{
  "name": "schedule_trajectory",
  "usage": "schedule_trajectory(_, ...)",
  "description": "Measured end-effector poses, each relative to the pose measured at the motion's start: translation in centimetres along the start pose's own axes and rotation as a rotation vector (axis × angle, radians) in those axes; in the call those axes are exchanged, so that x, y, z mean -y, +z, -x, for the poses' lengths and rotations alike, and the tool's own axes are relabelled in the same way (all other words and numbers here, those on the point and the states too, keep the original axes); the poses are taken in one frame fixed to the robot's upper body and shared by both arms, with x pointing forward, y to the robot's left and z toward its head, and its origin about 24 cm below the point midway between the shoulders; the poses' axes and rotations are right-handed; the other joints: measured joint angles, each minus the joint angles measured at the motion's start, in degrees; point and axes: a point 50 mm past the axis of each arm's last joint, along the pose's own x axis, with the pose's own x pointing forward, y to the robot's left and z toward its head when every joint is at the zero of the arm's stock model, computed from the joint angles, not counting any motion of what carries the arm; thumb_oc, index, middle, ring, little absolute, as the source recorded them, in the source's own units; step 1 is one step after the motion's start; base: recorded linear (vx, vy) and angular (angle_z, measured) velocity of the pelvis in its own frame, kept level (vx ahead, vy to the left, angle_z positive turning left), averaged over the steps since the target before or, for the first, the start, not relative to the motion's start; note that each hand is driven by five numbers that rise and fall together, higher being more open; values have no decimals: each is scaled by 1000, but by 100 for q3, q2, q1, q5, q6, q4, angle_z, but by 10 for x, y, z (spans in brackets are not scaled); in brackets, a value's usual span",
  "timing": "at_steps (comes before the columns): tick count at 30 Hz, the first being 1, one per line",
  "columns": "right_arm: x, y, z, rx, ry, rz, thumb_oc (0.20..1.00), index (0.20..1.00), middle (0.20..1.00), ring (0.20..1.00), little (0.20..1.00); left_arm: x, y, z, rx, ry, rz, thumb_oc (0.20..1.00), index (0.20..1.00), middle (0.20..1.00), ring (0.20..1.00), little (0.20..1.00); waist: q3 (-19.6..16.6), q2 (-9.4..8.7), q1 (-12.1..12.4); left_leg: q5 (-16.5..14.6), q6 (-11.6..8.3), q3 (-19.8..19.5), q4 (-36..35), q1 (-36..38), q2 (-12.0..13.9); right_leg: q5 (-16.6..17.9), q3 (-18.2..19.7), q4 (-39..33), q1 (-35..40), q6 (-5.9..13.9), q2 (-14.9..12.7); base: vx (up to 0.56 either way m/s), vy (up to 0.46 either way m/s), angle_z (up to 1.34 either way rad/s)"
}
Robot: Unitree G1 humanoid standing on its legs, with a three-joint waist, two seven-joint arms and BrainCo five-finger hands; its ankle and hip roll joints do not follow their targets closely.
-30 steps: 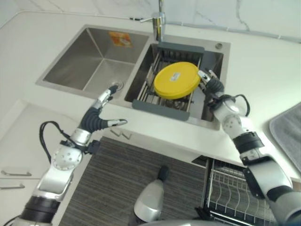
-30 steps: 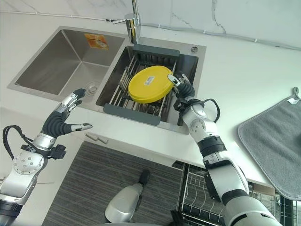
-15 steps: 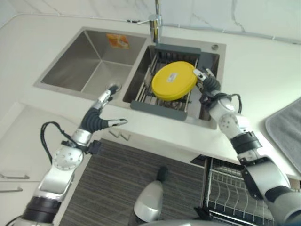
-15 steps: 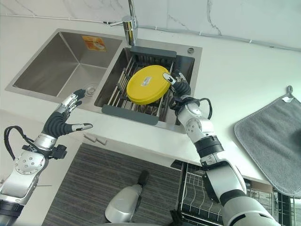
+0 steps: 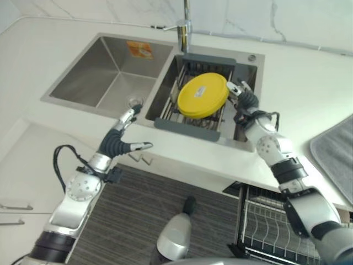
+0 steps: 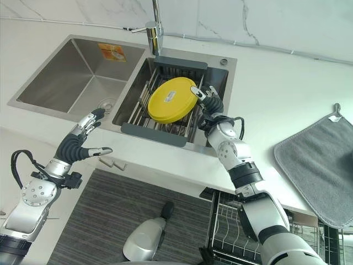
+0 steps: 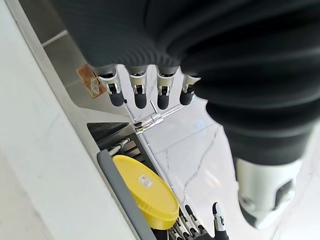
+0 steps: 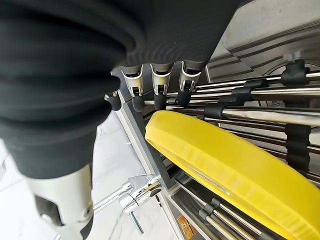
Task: Place the dishes in the dishwasher.
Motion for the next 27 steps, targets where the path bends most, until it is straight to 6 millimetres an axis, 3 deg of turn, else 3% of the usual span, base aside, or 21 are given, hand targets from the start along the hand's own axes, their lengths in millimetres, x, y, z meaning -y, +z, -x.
schedule_trajectory(7,-8,-4,4,-18,48,7,1000,1000,1000,1000,1000,0,0,-1,-5,-14,-1,1000,1000,1000,1000,1000,-34,-119,-3,-49,42,-41,99,-7,-20,-6,-10,24,52,-10,-18,32,21,3)
schedule_trajectory(13,-11,4,1,9,77,10,1000,1000,1000,1000,1000,1,-2,0,-17,-20,1,1000,1000,1000,1000,1000,-56,-155,23,-132,26,-109,220,-29,-42,-88,-20,101,98,-108,-57,17,13,5)
schedule_trajectory(27,-28,23,-5,51,137,24,1000,1000,1000,1000,1000,3,-2,0,-23,-56,1,1000,1000,1000,1000,1000,-113,-223,133,-281,68,-285,605,-256,-100,-115,-150,145,142,-130,-40,36,7,7)
